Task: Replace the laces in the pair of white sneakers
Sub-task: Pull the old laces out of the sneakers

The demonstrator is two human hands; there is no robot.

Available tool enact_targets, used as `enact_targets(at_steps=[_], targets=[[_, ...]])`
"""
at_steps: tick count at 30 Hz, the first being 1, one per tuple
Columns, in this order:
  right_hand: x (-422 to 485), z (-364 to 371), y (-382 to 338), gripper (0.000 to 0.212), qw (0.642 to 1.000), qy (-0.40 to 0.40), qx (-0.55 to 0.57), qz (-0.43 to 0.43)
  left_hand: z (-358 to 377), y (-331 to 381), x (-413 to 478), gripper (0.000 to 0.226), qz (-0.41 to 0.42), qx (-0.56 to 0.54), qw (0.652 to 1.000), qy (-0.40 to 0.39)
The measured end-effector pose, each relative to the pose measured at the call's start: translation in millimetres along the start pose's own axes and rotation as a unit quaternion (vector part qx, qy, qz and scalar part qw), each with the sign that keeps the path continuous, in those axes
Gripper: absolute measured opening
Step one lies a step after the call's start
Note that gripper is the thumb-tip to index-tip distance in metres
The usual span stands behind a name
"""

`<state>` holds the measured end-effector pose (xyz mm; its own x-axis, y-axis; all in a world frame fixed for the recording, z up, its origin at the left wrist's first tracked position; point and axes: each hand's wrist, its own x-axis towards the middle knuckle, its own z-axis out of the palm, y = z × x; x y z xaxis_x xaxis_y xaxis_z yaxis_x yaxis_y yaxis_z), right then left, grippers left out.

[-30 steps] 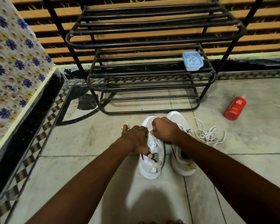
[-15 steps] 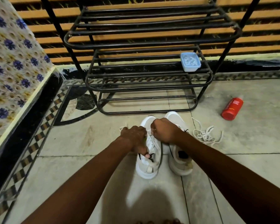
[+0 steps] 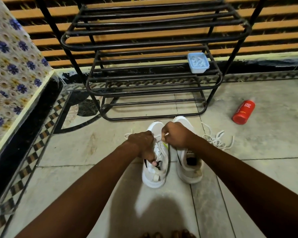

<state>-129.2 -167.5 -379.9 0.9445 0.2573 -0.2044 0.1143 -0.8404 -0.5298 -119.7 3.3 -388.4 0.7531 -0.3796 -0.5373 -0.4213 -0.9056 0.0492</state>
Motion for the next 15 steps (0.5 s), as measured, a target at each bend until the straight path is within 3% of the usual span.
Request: enact_targets(at_steps=[2, 4, 7, 10, 11, 12, 13, 15], targets=[[-1.8, -0.6, -2.7, 0.010, 0.997, 0.055, 0.037, -0.034, -1.6, 0.2, -0.5, 0.098, 0.000, -0.001, 1.000, -0.002], [-3.3, 4.5, -1.9, 0.016, 0.972, 0.145, 0.182, -0.009, -2.7, -0.1, -0.6, 0.098, 0.003, -0.003, 1.000, -0.004], [-3.3, 10.7, -2.0, 0.025, 0.875, 0.221, 0.422, 0.082, -4.2, -0.9, -1.2, 0.099, 0.005, 0.000, 1.000, -0.009], [1.4, 8.1, -5.1, 0.028, 0.769, 0.203, 0.589, 0.144, -4.9, -1.0, -2.1, 0.101, 0.001, -0.005, 1.000, -0.014], [2.0, 7.1, -5.6, 0.027, 0.748, 0.192, 0.617, 0.149, -4.7, -0.8, -2.6, 0.101, 0.000, -0.004, 1.000, -0.017], [1.1, 6.2, -5.6, 0.026, 0.756, 0.181, 0.614, 0.138, -4.9, -0.5, -2.9, 0.100, 0.000, 0.000, 1.000, -0.019], [-1.1, 7.2, -3.9, 0.023, 0.797, 0.170, 0.570, 0.109, -4.8, -0.4, -3.0, 0.100, -0.001, 0.004, 1.000, -0.019], [-3.6, 12.2, 5.4, 0.012, 0.946, 0.126, 0.298, -0.015, -4.5, -0.8, -3.6, 0.100, -0.003, 0.004, 1.000, -0.022]])
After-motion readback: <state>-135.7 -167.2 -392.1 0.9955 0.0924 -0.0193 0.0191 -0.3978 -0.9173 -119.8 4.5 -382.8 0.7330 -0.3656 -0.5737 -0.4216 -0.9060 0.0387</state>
